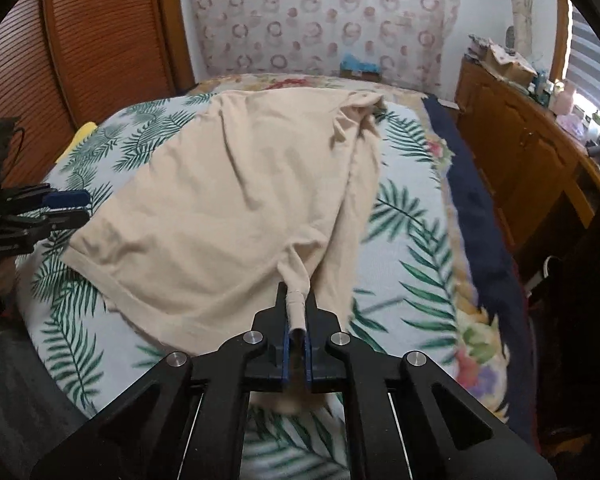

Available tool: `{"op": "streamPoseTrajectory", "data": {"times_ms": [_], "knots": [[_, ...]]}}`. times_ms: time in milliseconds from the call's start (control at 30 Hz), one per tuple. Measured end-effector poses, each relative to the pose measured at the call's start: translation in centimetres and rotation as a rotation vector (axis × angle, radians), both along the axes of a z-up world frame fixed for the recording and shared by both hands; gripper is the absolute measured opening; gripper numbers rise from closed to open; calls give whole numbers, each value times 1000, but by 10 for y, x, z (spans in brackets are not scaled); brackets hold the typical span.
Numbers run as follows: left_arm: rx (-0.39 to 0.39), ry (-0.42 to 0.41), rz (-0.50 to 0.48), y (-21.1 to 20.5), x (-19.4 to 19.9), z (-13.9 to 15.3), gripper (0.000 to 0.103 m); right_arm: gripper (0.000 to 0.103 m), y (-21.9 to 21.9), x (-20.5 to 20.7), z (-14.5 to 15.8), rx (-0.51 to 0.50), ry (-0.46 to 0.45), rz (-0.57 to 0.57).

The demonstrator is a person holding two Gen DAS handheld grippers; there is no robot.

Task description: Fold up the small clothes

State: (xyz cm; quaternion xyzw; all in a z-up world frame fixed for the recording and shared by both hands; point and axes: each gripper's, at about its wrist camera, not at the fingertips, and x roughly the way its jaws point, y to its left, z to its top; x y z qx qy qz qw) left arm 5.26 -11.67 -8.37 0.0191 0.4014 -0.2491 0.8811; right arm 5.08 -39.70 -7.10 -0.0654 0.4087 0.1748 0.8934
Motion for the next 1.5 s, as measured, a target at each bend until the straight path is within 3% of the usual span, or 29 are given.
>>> {"op": "streamPoseTrajectory", "data": {"times_ms": [200, 300, 367, 500, 900, 1033, 1100, 1233, 1500], "knots": [[3, 10, -19, -5, -7, -2, 40, 2, -10, -2, -9, 5, 8, -60], [8, 22, -26, -9, -9, -5, 40, 7, -8, -1, -9, 18, -4, -59], [6, 29, -31, -9, -9, -7, 40, 15, -6, -1, -8, 15, -11, -59], [9, 34, -34, -11, -9, -9, 40, 50, -9, -1, -9, 9, -23, -80], [1, 63, -44, -11, -8, -15, 40, 53, -11, 1, -23, 5, 27, -75], [-46, 79, -65, -8, -10, -14, 40, 55, -12, 0, -25, -5, 30, -70], [-77, 94, -91, -7, -12, -15, 32, 56, -12, -2, -25, -8, 30, -63], [-106, 92, -124, -5, -17, -12, 8, 56, -12, -5, -25, -3, 35, -48], [-126, 28, -148, -2, -25, 8, 4, 56, -11, -11, -26, 0, 32, -38]]}}
